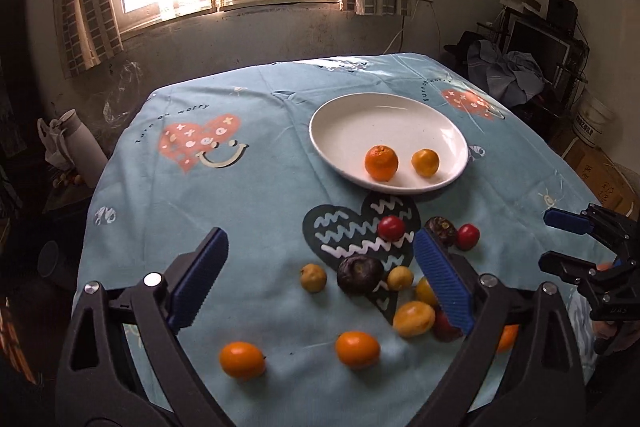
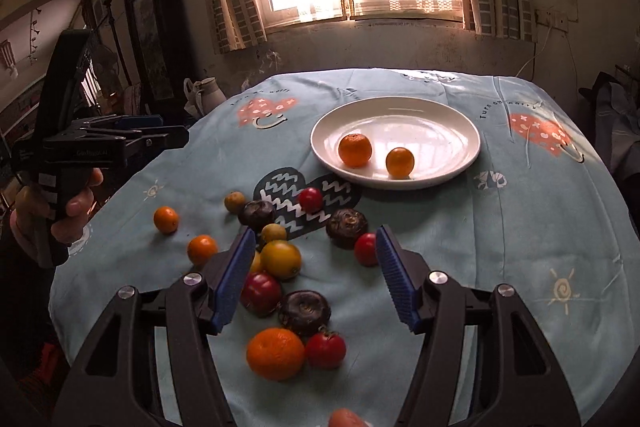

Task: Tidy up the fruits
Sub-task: 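Grasp a large orange with the right tool while the left tool grasps an orange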

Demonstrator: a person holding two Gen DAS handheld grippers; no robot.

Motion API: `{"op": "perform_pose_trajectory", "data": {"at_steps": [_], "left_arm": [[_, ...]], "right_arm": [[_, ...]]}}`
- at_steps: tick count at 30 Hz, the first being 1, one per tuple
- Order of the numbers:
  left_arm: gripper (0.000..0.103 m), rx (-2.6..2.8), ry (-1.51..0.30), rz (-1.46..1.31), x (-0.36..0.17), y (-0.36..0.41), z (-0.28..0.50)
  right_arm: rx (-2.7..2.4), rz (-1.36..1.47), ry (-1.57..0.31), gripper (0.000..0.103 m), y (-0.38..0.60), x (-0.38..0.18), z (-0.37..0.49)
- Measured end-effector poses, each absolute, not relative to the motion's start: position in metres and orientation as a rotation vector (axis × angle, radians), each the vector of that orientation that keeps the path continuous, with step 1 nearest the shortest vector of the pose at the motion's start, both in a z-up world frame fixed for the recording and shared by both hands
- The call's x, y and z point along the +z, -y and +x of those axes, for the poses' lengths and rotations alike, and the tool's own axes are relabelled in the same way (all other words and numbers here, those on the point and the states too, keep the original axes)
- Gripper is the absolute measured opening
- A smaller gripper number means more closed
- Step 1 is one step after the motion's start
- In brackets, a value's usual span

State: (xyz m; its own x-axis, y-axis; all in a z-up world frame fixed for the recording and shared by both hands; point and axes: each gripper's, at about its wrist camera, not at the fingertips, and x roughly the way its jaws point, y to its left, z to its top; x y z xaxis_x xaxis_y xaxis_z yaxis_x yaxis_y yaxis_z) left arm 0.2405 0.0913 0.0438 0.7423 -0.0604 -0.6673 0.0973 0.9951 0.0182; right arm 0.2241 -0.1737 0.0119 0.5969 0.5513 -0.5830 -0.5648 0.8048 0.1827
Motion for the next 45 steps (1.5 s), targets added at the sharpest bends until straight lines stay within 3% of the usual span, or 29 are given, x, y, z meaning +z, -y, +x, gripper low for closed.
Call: {"op": "perform_pose_trajectory", "data": {"at_steps": [7, 13, 27, 37, 45], "left_arm": [[0.096, -0.036, -0.755, 0.018, 0.000, -0.135, 0.173], [0.096, -0.030, -0.770, -0.013, -0.028, -0.142, 0.148], [0.096, -0.015, -0.795, -0.022, -0.045, -0.160, 0.154], [0.094, -0.025, -0.807, 0.008, -0.047, -0.165, 0.176], [0.076, -0.061, -0.849, 0.045, -0.056, -0.157, 0.203]], "right_arm": [[0.631, -0.088, -0.762, 0.063, 0.161, -0.028, 0.169], [0.595, -0.109, -0.842, 0.063, 0.152, -0.049, 0.171], [0.549, -0.094, -0.939, 0.048, 0.137, -0.068, 0.195], [0.555, -0.046, -0.951, 0.043, 0.140, -0.069, 0.202], [0.566, -0.018, -0.953, 0.043, 0.146, -0.069, 0.200]]}}
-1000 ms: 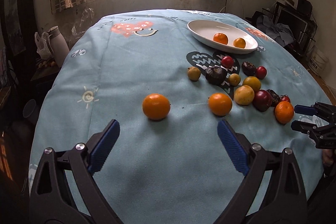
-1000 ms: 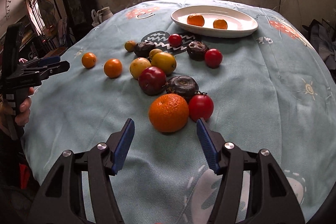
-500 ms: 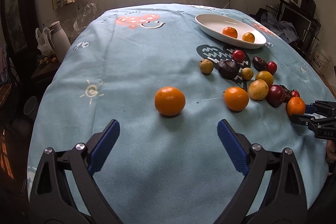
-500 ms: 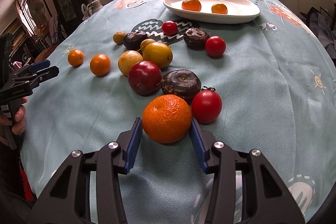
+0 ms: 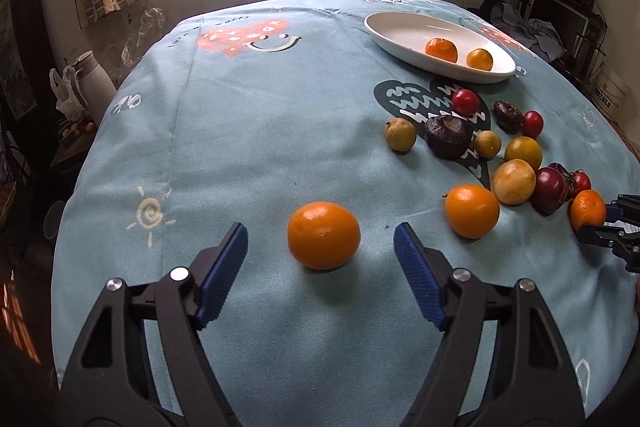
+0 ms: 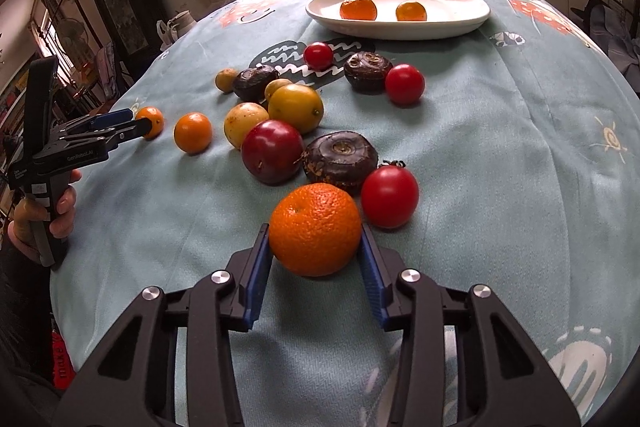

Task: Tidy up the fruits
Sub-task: 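Grasp a large orange with the right tool while the left tool grasps an orange, then lower both oranges onto the white plate and open both tools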

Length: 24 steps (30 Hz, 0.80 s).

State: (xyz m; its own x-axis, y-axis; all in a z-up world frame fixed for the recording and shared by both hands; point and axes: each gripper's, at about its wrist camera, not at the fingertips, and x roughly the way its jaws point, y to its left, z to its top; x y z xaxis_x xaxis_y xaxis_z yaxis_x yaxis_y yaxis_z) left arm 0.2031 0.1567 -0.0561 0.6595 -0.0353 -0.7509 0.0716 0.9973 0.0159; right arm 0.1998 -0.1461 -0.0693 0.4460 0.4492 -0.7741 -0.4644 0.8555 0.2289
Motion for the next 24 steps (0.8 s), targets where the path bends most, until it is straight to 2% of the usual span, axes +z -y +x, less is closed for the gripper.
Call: {"op": "perform_pose_trajectory", "data": {"at_steps": [3, 7, 11, 12, 13, 19, 24], "left_arm": [[0.070, -0.061, -0.861, 0.049, -0.060, -0.155, 0.208], [0.055, -0.059, -0.885, 0.041, -0.064, -0.154, 0.214], [0.053, -0.053, -0.903, 0.035, -0.068, -0.154, 0.218], [0.044, -0.056, -0.916, 0.033, -0.070, -0.154, 0.219], [0.040, -0.051, -0.922, 0.038, -0.072, -0.154, 0.219], [0.040, -0.063, -0.899, -0.005, -0.058, -0.152, 0.215], [0.040, -0.144, -0.840, -0.049, -0.023, -0.136, 0.223]], "right_arm": [[0.568, -0.011, -0.953, 0.043, 0.146, -0.069, 0.199], [0.573, -0.002, -0.953, 0.043, 0.148, -0.070, 0.198], [0.576, 0.002, -0.951, 0.043, 0.150, -0.070, 0.197], [0.577, 0.003, -0.950, 0.043, 0.150, -0.070, 0.197], [0.578, 0.004, -0.949, 0.043, 0.151, -0.070, 0.196], [0.609, 0.005, -0.936, 0.043, 0.156, -0.064, 0.193], [0.665, 0.099, -0.860, 0.043, 0.175, -0.032, 0.204]]}}
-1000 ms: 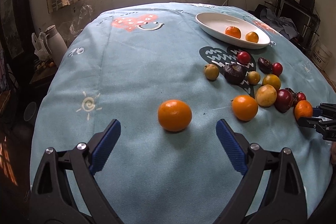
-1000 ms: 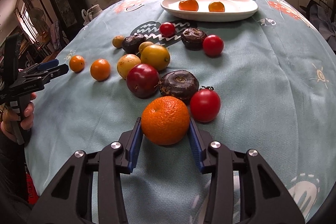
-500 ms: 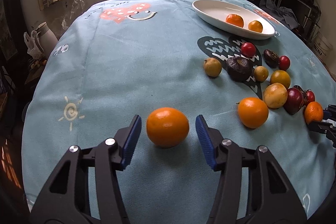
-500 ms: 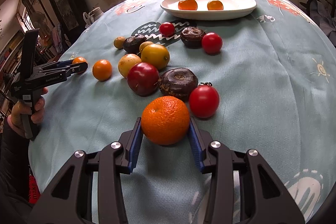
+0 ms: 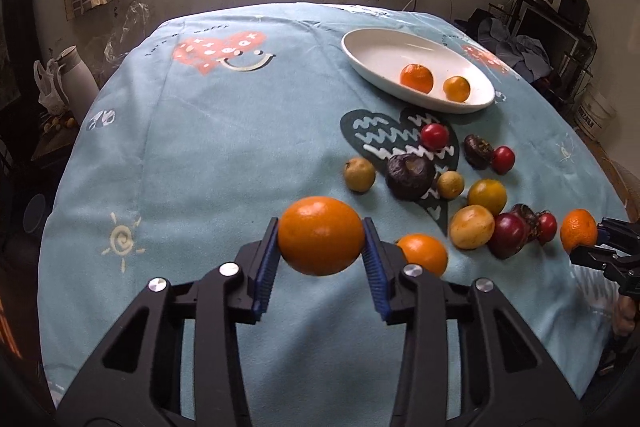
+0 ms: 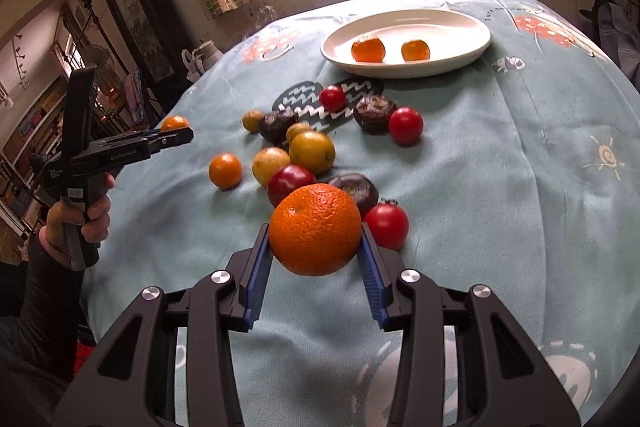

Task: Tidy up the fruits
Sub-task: 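Lower both oranges onto the white plate and open both tools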

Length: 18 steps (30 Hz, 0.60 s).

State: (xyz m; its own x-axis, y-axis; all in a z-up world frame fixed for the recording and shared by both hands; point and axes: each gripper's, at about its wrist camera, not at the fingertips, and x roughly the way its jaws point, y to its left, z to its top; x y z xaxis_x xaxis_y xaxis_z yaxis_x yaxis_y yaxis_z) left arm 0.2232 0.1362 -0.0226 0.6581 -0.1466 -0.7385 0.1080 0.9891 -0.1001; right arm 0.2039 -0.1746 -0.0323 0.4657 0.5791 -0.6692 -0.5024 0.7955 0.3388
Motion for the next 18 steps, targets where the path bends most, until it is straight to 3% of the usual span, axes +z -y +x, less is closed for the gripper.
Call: {"op": "perform_pose_trajectory", "data": {"at_steps": [9, 18], "left_arm": [[0.040, -0.256, -0.765, -0.032, 0.030, -0.055, 0.321], [0.040, -0.156, -0.900, -0.030, -0.011, -0.018, 0.460]], "right_arm": [[0.525, 0.140, -0.675, 0.043, 0.193, 0.013, 0.310], [0.501, 0.185, -0.768, 0.042, 0.186, -0.021, 0.430]]}}
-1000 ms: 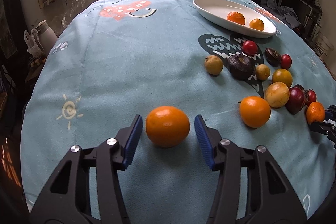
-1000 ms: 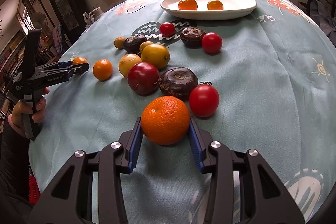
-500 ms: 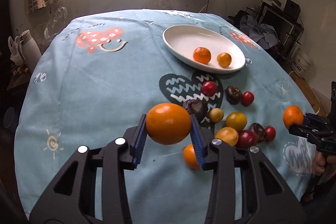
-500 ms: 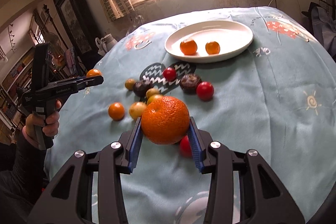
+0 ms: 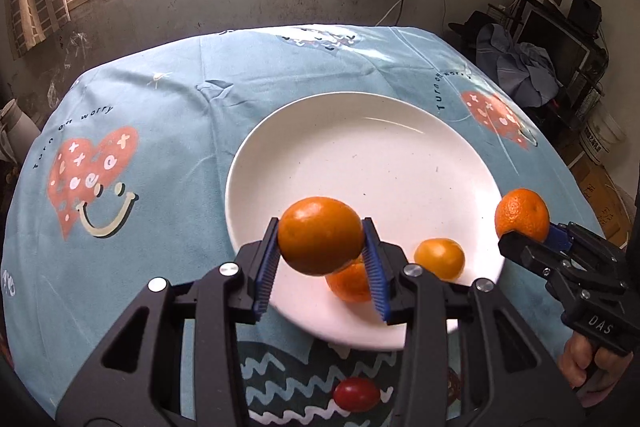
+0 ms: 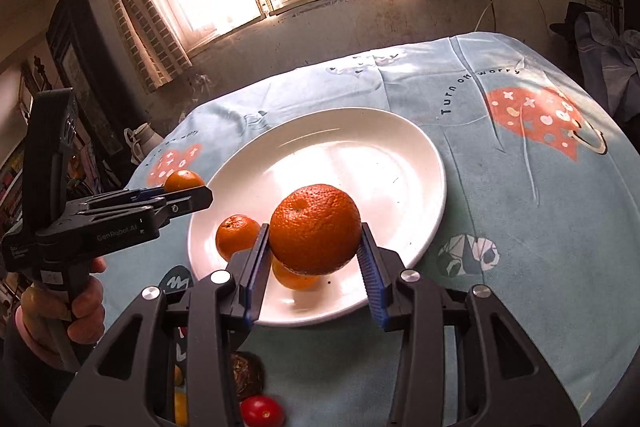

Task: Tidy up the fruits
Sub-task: 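Lower both oranges onto the white plate and open both tools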

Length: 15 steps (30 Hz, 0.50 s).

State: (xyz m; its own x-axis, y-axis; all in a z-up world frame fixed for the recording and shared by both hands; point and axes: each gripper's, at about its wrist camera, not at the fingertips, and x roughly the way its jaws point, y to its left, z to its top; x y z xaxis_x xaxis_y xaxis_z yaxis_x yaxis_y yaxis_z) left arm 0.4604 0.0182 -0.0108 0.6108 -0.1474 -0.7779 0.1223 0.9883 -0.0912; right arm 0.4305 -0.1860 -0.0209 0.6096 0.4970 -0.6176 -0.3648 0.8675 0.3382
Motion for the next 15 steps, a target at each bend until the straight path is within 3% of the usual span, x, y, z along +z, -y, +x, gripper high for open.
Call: {"op": "perform_pose_trajectory", "data": {"at_steps": [3, 5, 6, 7, 8, 10, 12, 15], "left_arm": [[0.041, -0.138, -0.943, -0.033, -0.026, -0.017, 0.476], [0.062, -0.125, -0.951, -0.043, -0.029, -0.018, 0.477], [0.083, -0.116, -0.951, -0.052, -0.027, -0.020, 0.474], [0.088, -0.113, -0.934, -0.066, -0.022, -0.022, 0.468], [0.088, -0.118, -0.917, -0.076, -0.015, -0.023, 0.460], [0.089, -0.128, -0.889, -0.071, -0.001, -0.026, 0.436], [0.099, -0.117, -0.847, -0.059, 0.009, -0.031, 0.403], [0.101, -0.077, -0.800, -0.030, 0.012, -0.041, 0.346]], "right_arm": [[0.515, 0.175, -0.792, 0.044, 0.179, -0.032, 0.443], [0.502, 0.144, -0.805, 0.047, 0.174, -0.036, 0.444], [0.493, 0.136, -0.811, 0.056, 0.174, -0.035, 0.442], [0.478, 0.135, -0.811, 0.061, 0.174, -0.032, 0.437], [0.479, 0.140, -0.803, 0.066, 0.176, -0.026, 0.430], [0.512, 0.143, -0.778, 0.066, 0.182, -0.013, 0.411], [0.521, 0.140, -0.749, 0.067, 0.189, -0.001, 0.387], [0.535, 0.117, -0.742, 0.071, 0.197, 0.003, 0.346]]}}
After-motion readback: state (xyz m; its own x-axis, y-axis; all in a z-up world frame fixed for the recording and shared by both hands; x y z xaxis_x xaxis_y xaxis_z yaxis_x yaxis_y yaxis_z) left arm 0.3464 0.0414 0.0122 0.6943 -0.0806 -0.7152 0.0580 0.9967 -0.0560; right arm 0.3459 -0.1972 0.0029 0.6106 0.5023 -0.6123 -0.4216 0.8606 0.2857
